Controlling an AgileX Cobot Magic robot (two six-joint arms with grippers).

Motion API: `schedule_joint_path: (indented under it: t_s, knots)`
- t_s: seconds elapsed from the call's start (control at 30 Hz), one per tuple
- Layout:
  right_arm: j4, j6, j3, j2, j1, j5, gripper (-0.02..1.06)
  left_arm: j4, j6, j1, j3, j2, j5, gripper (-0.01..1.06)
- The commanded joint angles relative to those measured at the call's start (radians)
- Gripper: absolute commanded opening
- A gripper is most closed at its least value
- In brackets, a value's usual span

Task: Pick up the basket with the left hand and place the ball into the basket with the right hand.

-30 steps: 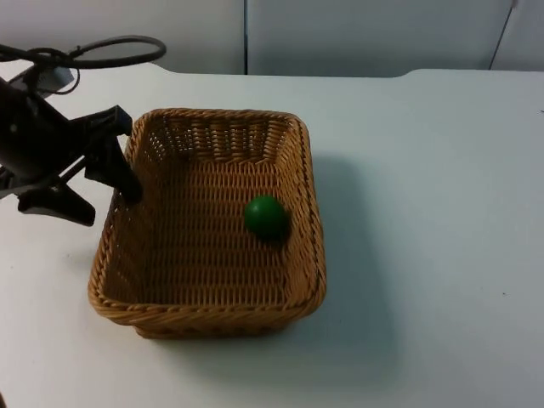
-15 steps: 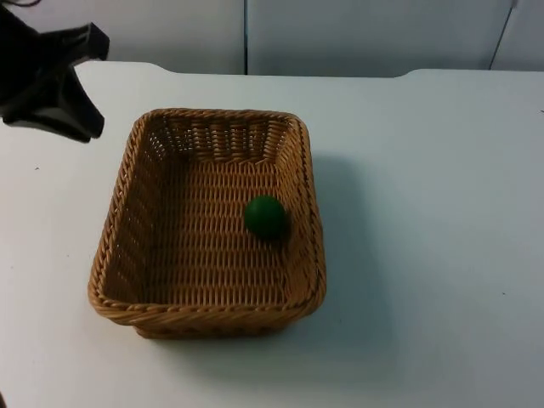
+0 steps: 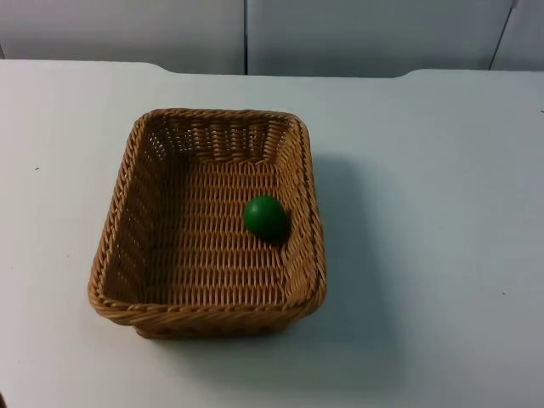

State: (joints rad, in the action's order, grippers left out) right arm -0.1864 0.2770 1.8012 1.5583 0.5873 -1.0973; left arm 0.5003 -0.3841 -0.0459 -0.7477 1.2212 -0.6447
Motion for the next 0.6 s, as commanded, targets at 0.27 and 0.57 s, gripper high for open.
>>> schedule_joint_path:
  t_s: [0.27, 0.57]
  knots:
    - [0.221, -0.153, 0.006, -0.118, 0.003, -0.007, 0.0, -0.5, 0.342, 0.004, 0.105, -0.677, -0.265, 0.0]
    - [0.33, -0.277, -0.084, -0.314, 0.003, -0.079, 0.0, -0.513, 0.333, 0.004, 0.105, -1.09, -0.499, 0.0]
